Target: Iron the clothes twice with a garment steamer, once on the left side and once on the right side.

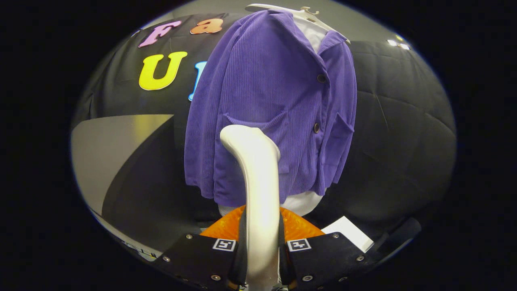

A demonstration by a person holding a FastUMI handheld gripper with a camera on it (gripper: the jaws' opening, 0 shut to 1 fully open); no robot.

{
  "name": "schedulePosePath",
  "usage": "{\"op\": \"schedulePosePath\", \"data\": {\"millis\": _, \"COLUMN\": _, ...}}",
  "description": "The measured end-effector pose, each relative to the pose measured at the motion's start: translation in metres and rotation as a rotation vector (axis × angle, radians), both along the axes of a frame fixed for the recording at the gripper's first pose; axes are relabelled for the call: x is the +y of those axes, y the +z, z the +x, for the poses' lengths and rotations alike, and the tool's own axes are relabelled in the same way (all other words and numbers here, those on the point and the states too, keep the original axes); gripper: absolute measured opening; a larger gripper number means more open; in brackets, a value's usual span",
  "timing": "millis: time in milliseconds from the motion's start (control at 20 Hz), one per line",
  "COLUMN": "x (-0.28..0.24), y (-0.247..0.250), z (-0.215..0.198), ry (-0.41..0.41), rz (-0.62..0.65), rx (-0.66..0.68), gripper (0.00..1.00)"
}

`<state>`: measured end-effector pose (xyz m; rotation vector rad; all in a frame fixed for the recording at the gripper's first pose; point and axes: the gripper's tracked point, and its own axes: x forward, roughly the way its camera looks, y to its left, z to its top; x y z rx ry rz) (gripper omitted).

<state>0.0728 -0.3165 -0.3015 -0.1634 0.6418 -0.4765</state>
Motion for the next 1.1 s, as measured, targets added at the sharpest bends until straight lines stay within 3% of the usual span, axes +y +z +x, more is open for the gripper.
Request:
{"op": "schedulePosePath", "data": {"millis": 650, "x": 0.000, "y": -0.038, "z": -0.012, "ry": -0.154, "rz": 0.038, "rx": 0.037, "gripper": 0.32}}
{"op": "schedulePosePath", "data": {"millis": 850, "x": -0.003, "y": -0.026, "z": -0.012, "ry": -0.151, "rz": 0.045, "rx": 0.030, "gripper": 0.32}}
{"op": "schedulePosePath", "data": {"millis": 1100, "x": -0.014, "y": 0.011, "z": -0.024, "ry": -0.073, "rz": 0.064, "rx": -0.024, "gripper": 0.32}}
